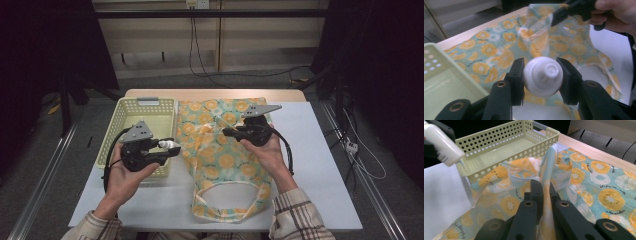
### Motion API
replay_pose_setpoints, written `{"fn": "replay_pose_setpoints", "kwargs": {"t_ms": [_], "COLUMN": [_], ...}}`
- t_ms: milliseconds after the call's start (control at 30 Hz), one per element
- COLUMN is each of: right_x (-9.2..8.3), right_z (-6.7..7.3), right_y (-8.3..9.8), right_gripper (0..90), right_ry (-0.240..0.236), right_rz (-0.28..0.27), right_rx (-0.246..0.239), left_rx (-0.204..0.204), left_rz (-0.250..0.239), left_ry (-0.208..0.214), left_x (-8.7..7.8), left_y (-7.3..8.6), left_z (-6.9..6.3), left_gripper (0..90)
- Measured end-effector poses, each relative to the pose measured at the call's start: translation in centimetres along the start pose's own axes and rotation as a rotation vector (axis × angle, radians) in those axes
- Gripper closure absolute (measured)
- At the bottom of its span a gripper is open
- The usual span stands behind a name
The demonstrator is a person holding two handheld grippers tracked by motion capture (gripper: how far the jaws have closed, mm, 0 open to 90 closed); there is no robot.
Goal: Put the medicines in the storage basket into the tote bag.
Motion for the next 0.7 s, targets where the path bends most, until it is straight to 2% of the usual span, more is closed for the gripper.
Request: {"fn": "replay_pose_setpoints", "kwargs": {"t_ms": [33,100,133,200,267,400,433,533,633,700], "right_x": [0.0,0.0,0.0,0.0,0.0,0.1,0.1,0.0,-0.1,-0.1], "right_z": [0.0,-0.1,-0.1,-0.1,-0.1,-0.1,-0.2,-0.2,-0.2,-0.2], "right_y": [0.0,0.1,0.1,0.1,0.0,0.1,0.1,0.1,0.0,0.1], "right_gripper": [90.0,90.0,90.0,90.0,90.0,90.0,90.0,90.0,90.0,90.0], "right_ry": [0.001,0.004,0.002,0.002,0.002,0.007,0.008,0.007,0.008,0.008], "right_rz": [0.001,0.002,0.003,0.001,-0.002,0.007,0.009,0.004,0.000,0.004], "right_rx": [-0.001,0.001,0.002,0.002,0.002,-0.002,-0.001,-0.001,-0.001,-0.002], "left_rx": [0.019,0.021,0.038,0.047,0.072,0.081,0.071,0.082,0.109,0.103], "left_rz": [0.008,0.007,0.009,0.004,0.002,0.019,0.015,0.037,0.043,0.048], "left_ry": [-0.004,0.013,0.006,0.029,0.037,0.044,0.059,0.085,0.078,0.087], "left_x": [0.2,0.6,0.8,1.1,1.4,2.9,3.5,4.9,6.0,6.7], "left_y": [-0.1,-0.4,-0.6,-1.0,-1.5,-1.9,-1.9,-2.0,-2.4,-2.8], "left_z": [-0.2,-0.6,-0.7,-1.4,-2.1,-3.3,-3.6,-4.4,-5.1,-5.2], "left_gripper": [60.4,60.4,60.4,60.4,60.4,60.3,60.3,60.4,60.3,60.3]}}
Point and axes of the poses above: each handheld gripper's, and its own axes: x roughly forward along the jaws, y roughly out of its underside, z roughly to its left, the point moved 3 cm from there along x, roughly forward along the jaws, and after that the axes turned 11 degrees about z, right-handed, at the moved point
